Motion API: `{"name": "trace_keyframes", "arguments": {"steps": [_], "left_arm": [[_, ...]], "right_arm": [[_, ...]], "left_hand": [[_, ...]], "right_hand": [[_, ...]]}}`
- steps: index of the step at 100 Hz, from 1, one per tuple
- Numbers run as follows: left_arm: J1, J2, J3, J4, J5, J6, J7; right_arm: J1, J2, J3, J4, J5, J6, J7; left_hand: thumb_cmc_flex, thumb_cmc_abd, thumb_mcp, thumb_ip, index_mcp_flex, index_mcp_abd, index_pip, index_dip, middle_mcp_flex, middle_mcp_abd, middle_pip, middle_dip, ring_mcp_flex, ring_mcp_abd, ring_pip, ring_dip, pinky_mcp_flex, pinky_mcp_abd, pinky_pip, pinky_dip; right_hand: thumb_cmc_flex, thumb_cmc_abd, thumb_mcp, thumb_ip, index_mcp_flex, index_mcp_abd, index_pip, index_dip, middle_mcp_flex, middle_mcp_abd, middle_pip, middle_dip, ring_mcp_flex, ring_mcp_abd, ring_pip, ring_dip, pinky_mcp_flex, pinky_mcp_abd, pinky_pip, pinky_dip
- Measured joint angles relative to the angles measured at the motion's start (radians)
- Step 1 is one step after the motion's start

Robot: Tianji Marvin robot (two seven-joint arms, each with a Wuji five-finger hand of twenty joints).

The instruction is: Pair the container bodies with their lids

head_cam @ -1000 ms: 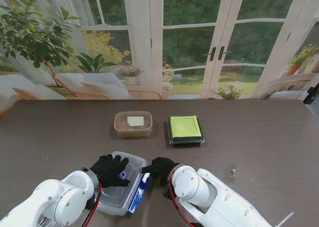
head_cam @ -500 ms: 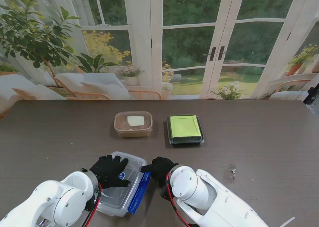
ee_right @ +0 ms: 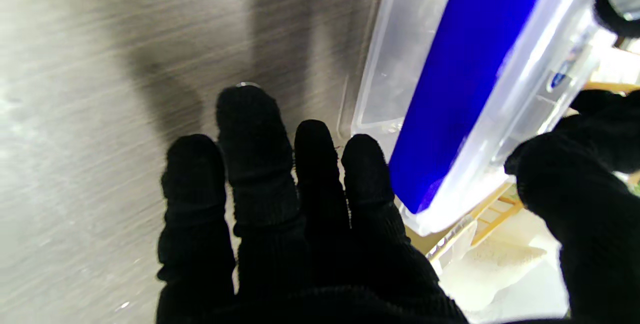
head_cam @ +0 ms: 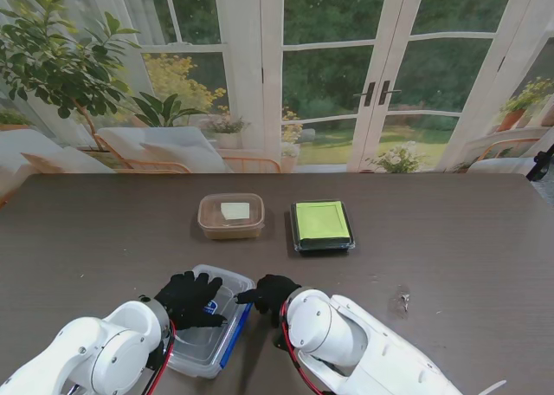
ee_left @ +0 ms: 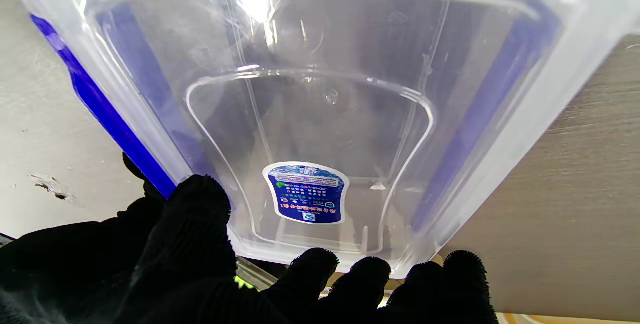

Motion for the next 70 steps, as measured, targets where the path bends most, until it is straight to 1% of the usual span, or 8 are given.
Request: {"name": "trace_keyframes", "arguments": {"steps": [21,25,29,32,38,49,66,70], "left_arm": [[0.012,-0.001,-0.007,-0.004,-0.003,0.000,0.009],[0.015,-0.001,-0.008,-0.005,-0.004,0.001,0.012],[0.018,-0.001,-0.009,-0.005,-0.006,0.001,0.016],[0.019,-0.001,-0.009,-0.005,-0.008,0.002,0.019],[0.021,-0.001,-0.009,-0.005,-0.011,0.003,0.023],[0.024,-0.001,-0.010,-0.005,-0.016,0.005,0.030],[0.026,-0.001,-0.011,-0.005,-0.023,0.007,0.036],[0.027,-0.001,-0.011,-0.004,-0.025,0.008,0.037]], "right_arm": [[0.017,-0.002,-0.042,-0.009,-0.050,0.052,-0.006],[0.019,-0.004,-0.049,-0.010,-0.057,0.066,-0.010],[0.020,-0.007,-0.054,-0.011,-0.059,0.080,-0.014],[0.021,-0.010,-0.058,-0.012,-0.059,0.091,-0.017],[0.024,-0.015,-0.065,-0.013,-0.059,0.113,-0.023],[0.025,-0.028,-0.074,-0.014,-0.058,0.154,-0.047],[0.030,-0.045,-0.095,-0.020,-0.067,0.216,-0.064],[0.036,-0.047,-0.105,-0.021,-0.075,0.231,-0.064]], "left_hand": [[0.000,0.000,0.000,0.000,0.008,0.000,-0.004,0.000,0.000,-0.003,-0.002,0.000,-0.002,0.000,0.000,0.000,0.000,0.000,0.000,0.000],[0.000,0.000,0.000,0.000,0.008,0.000,-0.004,0.000,0.000,-0.003,-0.004,0.000,-0.003,0.000,0.000,0.000,0.000,-0.004,0.000,0.000],[0.000,0.000,0.000,0.000,0.008,0.000,-0.004,0.000,0.000,-0.004,-0.006,0.000,-0.004,0.000,-0.001,0.000,0.000,-0.005,0.000,0.000],[0.000,0.000,0.000,0.000,0.009,0.000,-0.004,0.000,0.000,-0.005,-0.006,0.000,-0.004,0.000,-0.005,0.000,0.000,-0.005,0.000,0.000],[0.000,0.000,0.000,0.000,0.011,0.000,-0.004,0.000,0.000,-0.005,-0.006,0.000,-0.004,0.000,-0.008,0.000,0.000,-0.005,0.000,0.000],[0.000,0.000,0.000,0.000,0.018,0.000,-0.004,0.000,0.000,-0.005,-0.006,0.000,-0.004,0.000,-0.011,0.000,0.000,-0.005,0.000,0.000],[0.000,0.000,0.000,0.000,0.022,0.000,-0.004,0.000,0.000,-0.005,-0.006,0.000,-0.005,0.002,-0.013,0.000,0.000,-0.005,0.000,0.000],[0.000,0.000,0.000,0.000,0.024,0.000,-0.004,0.000,0.000,-0.005,-0.006,0.000,-0.005,0.003,-0.013,0.000,0.000,-0.005,0.000,0.000]], "right_hand": [[0.000,-0.023,0.002,0.000,0.041,-0.005,0.001,0.000,0.059,0.000,-0.001,0.000,0.052,-0.003,-0.005,-0.006,0.004,0.010,0.000,-0.018],[0.000,-0.023,0.045,-0.005,0.047,-0.010,0.001,0.000,0.072,0.000,-0.002,0.000,0.052,-0.003,-0.005,-0.006,0.004,0.011,0.000,-0.019],[0.000,-0.023,0.040,-0.011,0.047,-0.010,0.001,0.000,0.069,0.000,-0.002,0.000,0.072,-0.004,-0.007,-0.006,0.004,0.012,0.000,-0.020],[-0.012,-0.033,0.063,-0.016,0.047,-0.010,0.001,0.000,0.079,0.000,-0.002,0.000,0.077,-0.004,-0.009,-0.006,0.004,0.013,0.000,-0.020],[-0.017,-0.033,0.059,-0.016,0.048,-0.009,0.001,0.000,0.092,0.000,-0.002,0.000,0.092,-0.004,-0.011,-0.006,0.004,0.013,0.000,-0.039],[-0.019,-0.045,0.061,-0.016,0.111,-0.008,0.001,0.000,0.141,0.003,-0.003,-0.001,0.115,-0.005,-0.013,-0.006,0.004,0.026,0.000,-0.040],[-0.022,-0.045,0.062,-0.016,0.142,0.014,-0.005,0.000,0.178,0.020,-0.004,-0.001,0.156,-0.005,-0.014,-0.008,0.004,0.037,0.000,-0.041],[-0.034,-0.044,0.062,-0.008,0.150,0.014,-0.010,-0.001,0.191,0.021,-0.005,-0.001,0.157,-0.005,-0.014,-0.008,0.004,0.038,0.000,-0.059]]}}
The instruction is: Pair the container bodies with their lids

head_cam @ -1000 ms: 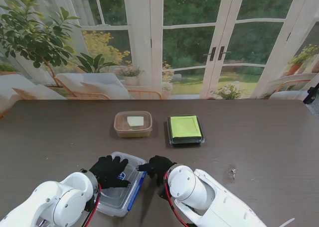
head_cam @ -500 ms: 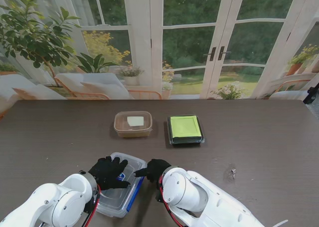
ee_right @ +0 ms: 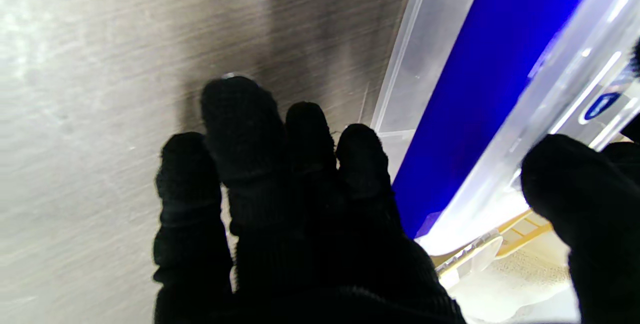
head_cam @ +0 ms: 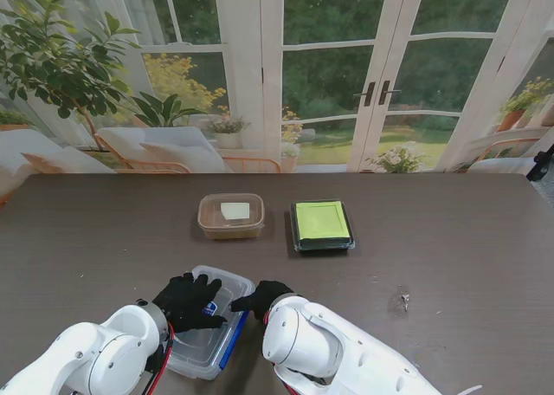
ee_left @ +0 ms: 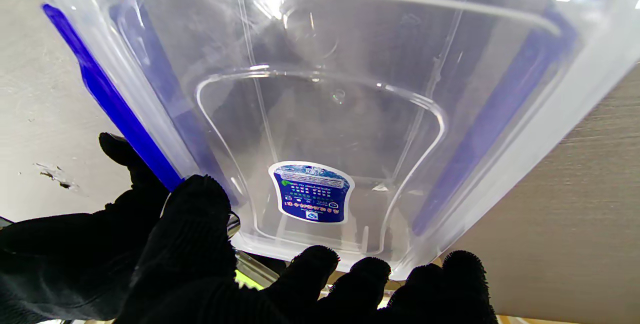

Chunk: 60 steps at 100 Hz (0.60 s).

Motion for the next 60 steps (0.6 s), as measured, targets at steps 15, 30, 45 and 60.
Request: {"name": "trace_keyframes", "arguments": {"steps": [15,30,45,60], "left_arm": [[0.002,0.000,0.000,0.002,-0.006,0.001,0.009],[0.007,0.000,-0.001,0.002,-0.006,0.003,0.018],[0.013,-0.001,-0.004,-0.001,-0.006,0.007,0.021],[0.023,-0.003,-0.009,-0.006,-0.005,0.013,0.024]], "right_arm": [[0.026,-0.010,-0.037,0.003,-0.026,0.052,0.000],[0.048,-0.018,-0.069,0.015,-0.054,0.074,-0.001],[0.057,-0.022,-0.081,0.023,-0.067,0.079,-0.002],[0.056,-0.033,-0.082,0.029,-0.077,0.086,-0.016]], "left_hand": [[0.000,0.000,0.000,0.000,0.005,0.002,0.000,0.000,0.000,0.000,0.000,0.000,0.000,0.004,-0.001,0.000,0.000,0.000,0.000,0.000],[0.000,0.000,0.000,0.000,0.006,0.003,0.000,0.000,0.000,0.000,0.000,0.000,-0.001,0.004,-0.002,0.000,0.000,0.000,0.000,0.000],[0.000,0.000,0.000,0.000,0.006,0.003,0.000,0.000,0.000,0.000,0.000,0.000,-0.001,0.004,-0.009,0.000,0.000,0.000,0.000,0.000],[0.000,0.000,0.000,0.000,0.006,0.003,-0.002,0.000,0.000,0.000,-0.005,0.000,-0.001,0.004,-0.011,-0.001,0.000,0.000,0.000,0.000]], "right_hand": [[-0.014,-0.008,0.000,0.000,0.028,0.015,-0.007,-0.004,0.030,0.012,-0.011,0.000,0.022,-0.010,-0.004,0.000,0.000,0.001,0.001,-0.002],[-0.017,-0.051,0.002,-0.006,0.053,0.030,-0.012,-0.002,0.052,0.026,0.003,0.035,0.022,-0.036,0.003,0.003,0.000,0.002,0.006,-0.023],[-0.032,-0.089,0.068,-0.060,0.065,0.049,0.025,-0.016,0.075,0.043,0.121,0.102,0.053,-0.071,0.091,0.025,0.000,0.002,0.027,-0.024],[-0.032,-0.133,0.135,-0.159,0.070,0.047,0.104,-0.144,0.104,0.036,0.195,0.129,0.069,-0.078,0.262,0.078,0.000,0.002,0.073,-0.033]]}}
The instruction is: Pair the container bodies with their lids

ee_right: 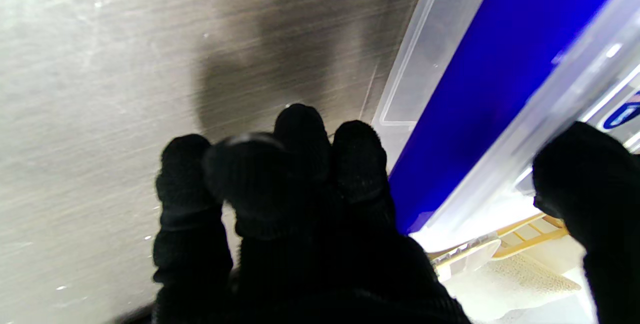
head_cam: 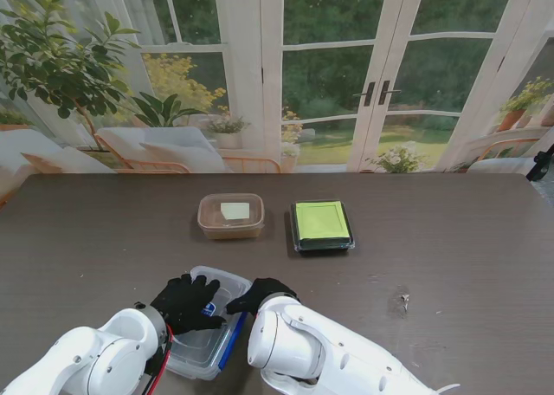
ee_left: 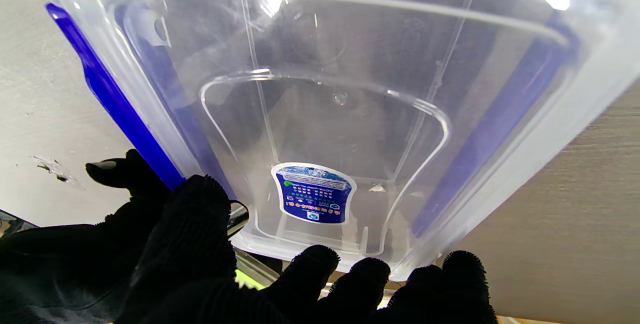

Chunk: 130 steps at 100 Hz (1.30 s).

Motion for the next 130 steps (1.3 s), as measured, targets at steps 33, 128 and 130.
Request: {"name": "trace_keyframes", "arguments": {"steps": [33,128,130], "left_arm": [[0.008,0.000,-0.001,-0.003,-0.001,0.006,0.008],[0.030,-0.002,-0.014,-0.008,-0.005,0.002,0.025],[0.030,-0.002,-0.014,-0.008,-0.005,0.002,0.025]], "right_arm": [[-0.032,-0.018,0.022,0.000,-0.011,0.000,-0.045],[-0.022,-0.036,0.034,0.001,-0.305,0.001,0.215],[-0.025,-0.038,0.036,0.001,-0.310,0.001,0.216]], "left_hand": [[0.000,0.000,0.000,0.000,0.000,0.000,-0.002,0.000,0.000,0.000,-0.003,0.000,0.000,0.000,-0.003,-0.002,0.000,0.000,0.000,0.000],[0.000,0.000,0.000,0.000,0.005,0.002,-0.002,0.000,0.000,0.000,-0.003,0.000,-0.001,0.006,-0.004,-0.002,0.000,0.000,0.000,0.000],[0.000,0.000,0.000,0.000,0.005,0.002,-0.002,0.000,0.000,0.000,-0.003,0.000,-0.001,0.006,-0.004,-0.002,0.000,0.000,0.000,0.000]], "right_hand": [[0.024,-0.077,0.053,-0.074,0.066,-0.026,0.059,-0.041,0.097,-0.025,-0.001,0.001,0.037,0.018,0.159,0.094,0.000,0.006,0.026,-0.041],[-0.017,-0.141,0.097,-0.123,0.190,-0.077,0.104,0.012,0.200,-0.054,0.060,0.083,0.039,0.035,0.322,0.206,0.000,-0.025,0.215,0.002],[-0.017,-0.141,0.097,-0.123,0.190,-0.077,0.104,0.012,0.201,-0.054,0.060,0.083,0.039,0.035,0.323,0.206,0.000,-0.026,0.217,0.004]]}}
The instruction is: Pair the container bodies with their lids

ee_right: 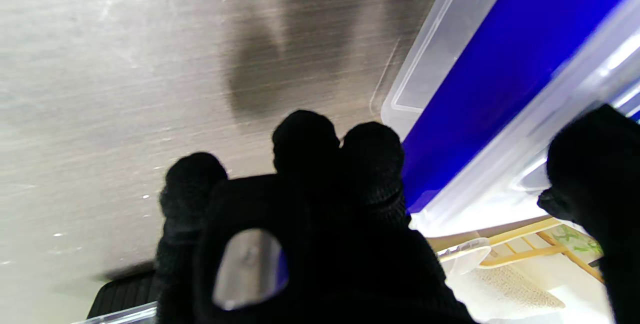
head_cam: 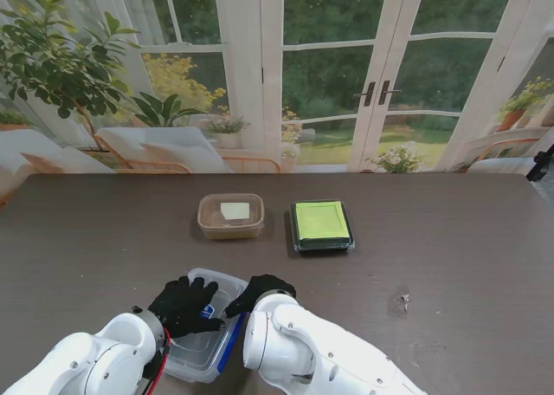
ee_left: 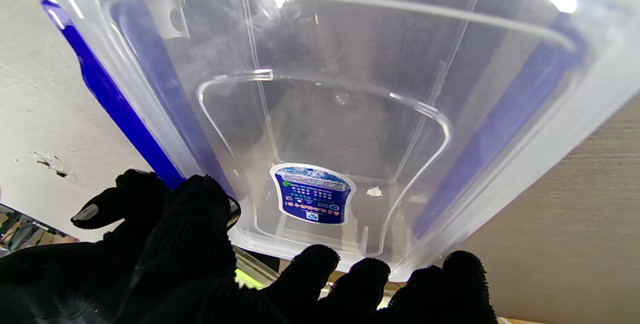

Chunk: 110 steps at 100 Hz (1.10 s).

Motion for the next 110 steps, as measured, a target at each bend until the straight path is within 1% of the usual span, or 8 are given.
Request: {"name": "trace_keyframes", "arguments": {"steps": [6,24,35,49,63,78,89,110], "left_arm": [[0.001,0.000,-0.001,0.000,-0.001,-0.001,0.000],[0.002,0.000,-0.003,0.000,-0.003,-0.002,0.000],[0.005,0.000,-0.007,-0.002,-0.002,-0.006,-0.002],[0.027,-0.004,-0.031,-0.017,0.015,-0.016,-0.018],[0.082,-0.010,-0.079,-0.053,0.059,-0.028,-0.040],[0.140,-0.013,-0.119,-0.087,0.086,-0.031,-0.043],[0.167,-0.015,-0.135,-0.103,0.102,-0.030,-0.041],[0.190,-0.015,-0.146,-0.115,0.109,-0.028,-0.041]], "right_arm": [[-0.007,-0.004,0.004,0.000,-0.002,0.000,-0.008],[-0.031,-0.018,0.028,0.001,-0.009,0.001,-0.018],[-0.028,-0.015,0.020,0.001,0.011,0.003,-0.036],[-0.005,0.001,-0.016,0.000,0.070,0.003,-0.076],[-0.001,-0.001,-0.031,0.000,0.093,-0.002,-0.091],[0.005,0.000,-0.052,0.001,0.155,-0.005,-0.140],[0.010,0.000,-0.061,0.001,0.156,-0.006,-0.141],[0.005,-0.003,-0.065,0.001,0.161,-0.008,-0.169]], "left_hand": [[0.000,0.000,0.000,0.000,0.001,0.000,0.000,0.000,0.000,0.000,0.000,0.000,0.000,0.000,0.000,0.000,0.000,0.000,0.000,0.000],[0.000,0.000,0.000,0.000,0.001,0.000,0.000,0.000,0.000,0.000,0.000,0.000,0.000,0.000,-0.001,0.000,0.000,0.000,0.000,0.000],[0.000,0.000,0.000,0.000,0.001,0.000,0.000,0.000,0.000,0.000,0.000,0.000,0.000,0.000,-0.001,0.000,0.000,0.000,0.000,0.000],[0.000,0.001,0.000,0.000,0.001,-0.007,-0.004,0.000,0.000,-0.010,0.000,0.000,0.002,-0.001,0.004,0.000,0.000,0.000,0.000,0.000],[0.000,0.001,0.000,0.000,0.001,-0.054,-0.025,-0.002,0.000,-0.085,0.000,0.000,0.011,-0.045,0.037,0.000,0.000,-0.006,0.000,0.000],[0.000,0.001,0.000,0.000,0.001,-0.069,-0.035,-0.002,0.000,-0.118,0.000,-0.001,0.034,-0.050,0.065,0.004,0.000,-0.006,0.000,0.000],[0.000,0.001,0.000,0.000,0.001,-0.076,-0.041,-0.003,0.000,-0.127,-0.001,-0.001,0.055,-0.050,0.100,0.009,0.000,-0.006,0.000,0.000],[0.000,0.001,0.000,0.000,0.000,-0.076,-0.056,-0.010,-0.002,-0.127,-0.017,-0.010,0.060,-0.050,0.107,0.018,0.000,-0.006,0.000,0.000]], "right_hand": [[0.000,0.000,0.000,0.000,0.001,0.000,0.000,-0.005,0.000,0.000,0.000,0.000,0.000,0.000,0.000,0.000,0.000,-0.010,0.004,0.017],[0.004,-0.005,0.002,0.000,0.002,-0.003,0.005,-0.033,0.001,-0.001,0.000,0.000,0.000,0.000,0.000,0.000,0.000,-0.023,0.004,0.018],[0.004,-0.005,0.002,0.000,0.002,-0.003,0.006,-0.040,0.001,-0.001,0.000,0.000,0.000,0.000,0.000,0.000,0.000,-0.023,0.004,0.018],[0.004,-0.005,0.002,0.000,0.005,-0.005,0.007,-0.040,0.003,-0.003,0.000,0.000,0.000,0.000,0.000,0.000,0.000,-0.023,0.005,0.018],[0.004,-0.014,0.002,0.000,0.005,-0.023,0.019,-0.040,0.007,-0.019,0.000,0.000,0.000,-0.013,-0.008,0.000,0.000,-0.023,0.005,0.018],[0.005,-0.027,0.002,0.000,0.005,-0.046,0.034,-0.041,0.014,-0.037,0.001,0.000,0.000,-0.026,-0.012,0.000,0.000,-0.023,0.005,0.018],[0.005,-0.028,0.002,0.000,0.005,-0.051,0.035,-0.041,0.014,-0.042,0.001,0.000,0.000,-0.031,-0.013,0.000,0.000,-0.023,0.005,0.018],[0.016,-0.046,0.002,0.001,0.006,-0.063,0.036,-0.041,0.016,-0.051,0.001,0.000,0.000,-0.041,-0.015,0.000,0.000,-0.023,0.005,0.018]]}}
